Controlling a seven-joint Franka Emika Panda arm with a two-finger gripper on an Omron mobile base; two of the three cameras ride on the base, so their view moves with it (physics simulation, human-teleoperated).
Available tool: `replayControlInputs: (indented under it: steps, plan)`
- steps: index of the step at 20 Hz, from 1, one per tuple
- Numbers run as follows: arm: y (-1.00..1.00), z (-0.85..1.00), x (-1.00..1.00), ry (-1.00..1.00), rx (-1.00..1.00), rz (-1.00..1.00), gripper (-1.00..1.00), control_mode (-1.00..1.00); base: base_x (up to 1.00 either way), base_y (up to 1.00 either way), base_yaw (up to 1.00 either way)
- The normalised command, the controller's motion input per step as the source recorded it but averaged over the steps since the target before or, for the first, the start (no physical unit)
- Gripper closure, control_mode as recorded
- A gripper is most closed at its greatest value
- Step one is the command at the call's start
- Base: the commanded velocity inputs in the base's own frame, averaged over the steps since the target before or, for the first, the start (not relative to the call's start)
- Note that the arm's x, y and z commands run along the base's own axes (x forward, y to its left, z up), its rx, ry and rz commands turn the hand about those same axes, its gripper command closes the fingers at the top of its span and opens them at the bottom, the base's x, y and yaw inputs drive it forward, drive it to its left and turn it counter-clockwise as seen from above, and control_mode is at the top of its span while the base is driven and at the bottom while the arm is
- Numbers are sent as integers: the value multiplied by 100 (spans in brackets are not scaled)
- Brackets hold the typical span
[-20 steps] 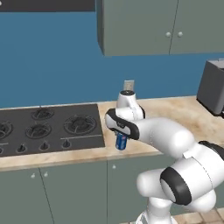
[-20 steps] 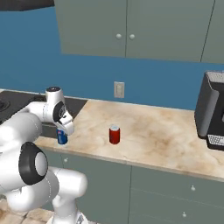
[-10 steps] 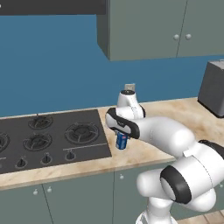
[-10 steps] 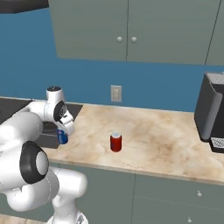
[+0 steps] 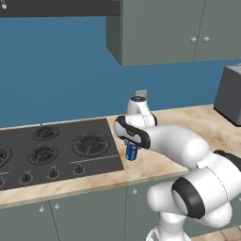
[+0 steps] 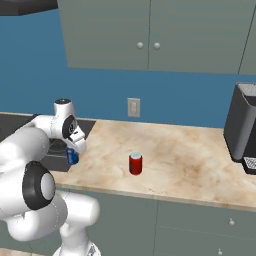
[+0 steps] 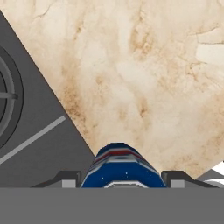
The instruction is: Four empty soda cans are scattered around the kitchen. Gather all the cans and cluster them next to the stove for recycling.
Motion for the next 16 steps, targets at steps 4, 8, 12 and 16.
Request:
replayControlInputs:
  steps: [4,8,12,16]
  plan:
    - [0,0,0,0,0,0,100,100,0,0,0]
    - [0,0,0,0,0,0,100,100,0,0,0]
    - [-4,0,3,-2,0,0,100,-100,0,0,0]
    - [-8,1,17,-11,0,0,100,-100,0,0,0]
